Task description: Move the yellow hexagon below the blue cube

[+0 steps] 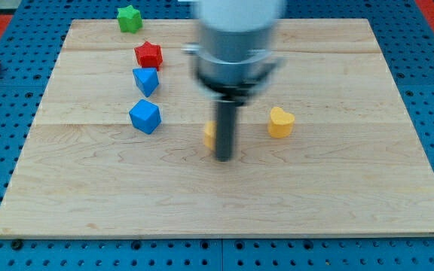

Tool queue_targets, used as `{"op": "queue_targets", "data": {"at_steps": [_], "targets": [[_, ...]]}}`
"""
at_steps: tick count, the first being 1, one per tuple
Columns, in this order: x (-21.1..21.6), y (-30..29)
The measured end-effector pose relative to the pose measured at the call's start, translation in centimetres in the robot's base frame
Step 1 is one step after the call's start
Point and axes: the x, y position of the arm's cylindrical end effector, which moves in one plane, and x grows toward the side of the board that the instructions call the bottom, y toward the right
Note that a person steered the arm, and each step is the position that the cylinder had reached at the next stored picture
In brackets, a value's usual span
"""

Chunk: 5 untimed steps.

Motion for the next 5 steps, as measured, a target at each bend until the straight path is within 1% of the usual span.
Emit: {"op": "queue_targets", "data": {"at_steps": [1, 2, 3, 4, 5], "targets": [[0.5, 6.9], [-3.7, 10.4], [-4.9, 5.5], [-4.5, 0.4], [-3.1, -4.0]]}}
